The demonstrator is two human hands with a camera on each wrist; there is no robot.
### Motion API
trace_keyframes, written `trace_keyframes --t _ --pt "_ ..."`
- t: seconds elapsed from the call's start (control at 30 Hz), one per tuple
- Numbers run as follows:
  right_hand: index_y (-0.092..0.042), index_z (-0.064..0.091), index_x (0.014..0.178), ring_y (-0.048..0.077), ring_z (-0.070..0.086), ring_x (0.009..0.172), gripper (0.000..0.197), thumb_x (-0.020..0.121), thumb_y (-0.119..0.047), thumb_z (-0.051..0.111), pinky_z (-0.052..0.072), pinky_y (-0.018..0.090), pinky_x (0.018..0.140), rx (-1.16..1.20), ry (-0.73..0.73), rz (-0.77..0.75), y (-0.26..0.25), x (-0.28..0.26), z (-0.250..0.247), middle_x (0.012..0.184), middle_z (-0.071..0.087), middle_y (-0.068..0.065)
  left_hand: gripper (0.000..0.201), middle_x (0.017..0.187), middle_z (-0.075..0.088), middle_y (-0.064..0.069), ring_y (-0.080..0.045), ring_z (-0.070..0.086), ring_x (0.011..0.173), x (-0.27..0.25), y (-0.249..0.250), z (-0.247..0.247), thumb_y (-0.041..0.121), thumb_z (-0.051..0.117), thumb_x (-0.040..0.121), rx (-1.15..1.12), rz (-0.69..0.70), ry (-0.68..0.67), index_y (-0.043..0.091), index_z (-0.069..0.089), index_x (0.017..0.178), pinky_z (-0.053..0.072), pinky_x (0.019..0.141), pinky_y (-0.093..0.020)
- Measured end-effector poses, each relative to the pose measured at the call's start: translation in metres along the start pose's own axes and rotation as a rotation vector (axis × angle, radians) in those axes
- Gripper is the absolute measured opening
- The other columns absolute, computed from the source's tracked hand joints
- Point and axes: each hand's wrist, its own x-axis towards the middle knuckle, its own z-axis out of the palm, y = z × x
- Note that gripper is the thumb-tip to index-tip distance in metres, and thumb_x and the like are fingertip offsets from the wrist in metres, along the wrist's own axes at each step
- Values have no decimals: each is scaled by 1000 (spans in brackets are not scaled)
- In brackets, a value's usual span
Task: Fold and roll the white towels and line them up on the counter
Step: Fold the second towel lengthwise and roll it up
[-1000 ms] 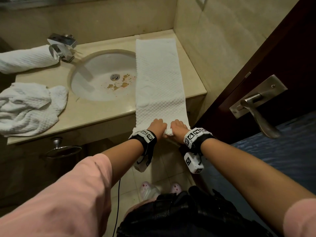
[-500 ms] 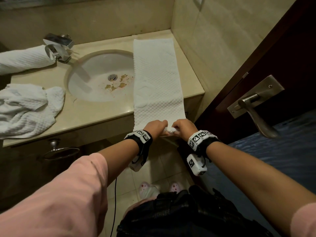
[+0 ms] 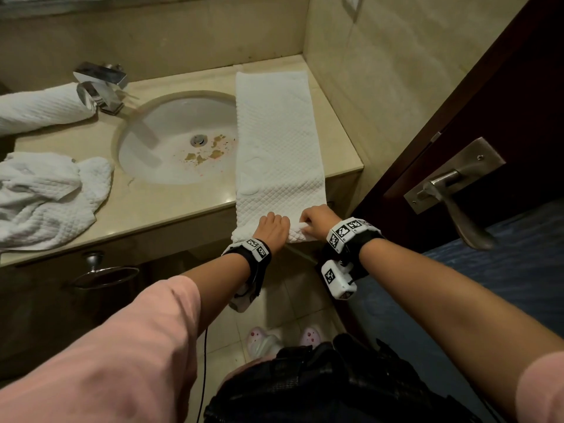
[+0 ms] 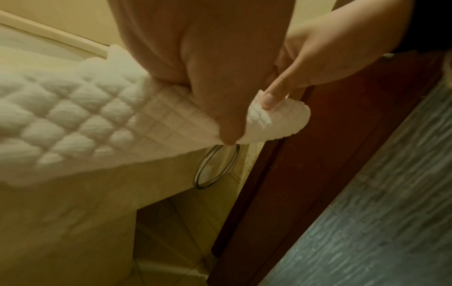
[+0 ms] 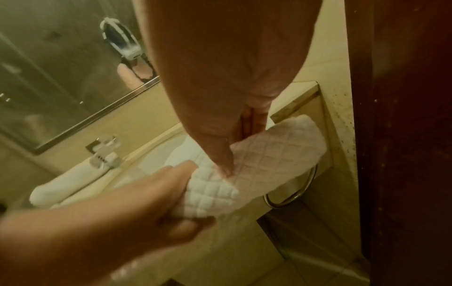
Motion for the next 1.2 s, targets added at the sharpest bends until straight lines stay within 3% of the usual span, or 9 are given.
trace_keyframes --t 0.13,0.3,0.43,0.57,0.73,0.87,1.03,1.13,1.2 --pt "-10 58 109 24 53 99 32 82 -23 69 43 33 84 -132 208 -137 -2 -12 10 105 60 7 40 122 56 -11 -29 41 118 14 -2 -12 30 62 88 -36 25 -102 7 47 118 31 96 -38" --pt "-6 58 75 27 56 65 44 45 -18 88 46 33 56 -292 228 -228 -10 -25 26 73 58 10 37 121 59 -7 -27 39 121 26 -1 -21 32 62 87 -77 -9 -183 11 51 116 28 99 -40" --pt "-7 57 69 26 54 57 33 51 -18 83 46 33 51 -349 235 -252 -13 -20 28 66 56 10 38 123 53 -10 -29 39 120 26 -5 -21 35 60 88 -69 15 -189 10 53 115 30 99 -42" --pt "-7 57 64 27 55 52 36 41 -6 86 44 31 47 -275 242 -210 -19 -13 28 60 56 10 39 128 39 -11 -29 37 117 23 -8 -18 34 61 85 -88 20 -158 11 55 117 34 96 -41" --pt "-4 57 107 30 54 103 19 89 -7 55 41 36 80 -237 182 -39 -20 -10 21 106 60 14 48 132 41 -11 -29 43 117 16 -9 -19 27 56 91 -84 74 -1 11 41 133 37 92 -36" --pt "-8 59 107 28 57 103 19 92 -5 47 41 33 70 -208 122 43 -15 0 15 106 62 10 28 123 49 -12 -29 48 109 3 -5 -12 15 40 98 6 72 120 6 45 124 37 86 -34" --pt "-15 61 122 25 60 106 33 90 -11 59 50 33 87 -131 10 70 -15 13 2 116 64 8 24 118 53 -13 -30 52 107 1 -6 -5 2 37 95 30 12 90 4 45 118 39 86 -34" --pt "-14 62 122 24 59 109 37 86 -8 65 48 31 89 -91 2 40 -14 18 -4 117 64 7 38 108 55 -13 -30 54 97 6 -3 -4 -1 18 89 29 43 94 3 48 112 39 81 -35" --pt "-14 62 122 24 59 109 39 84 -7 67 47 30 90 -87 -20 30 -14 21 -8 118 64 7 50 84 60 -10 -25 58 75 12 -4 -4 4 13 76 18 33 81 6 60 92 42 66 -31"
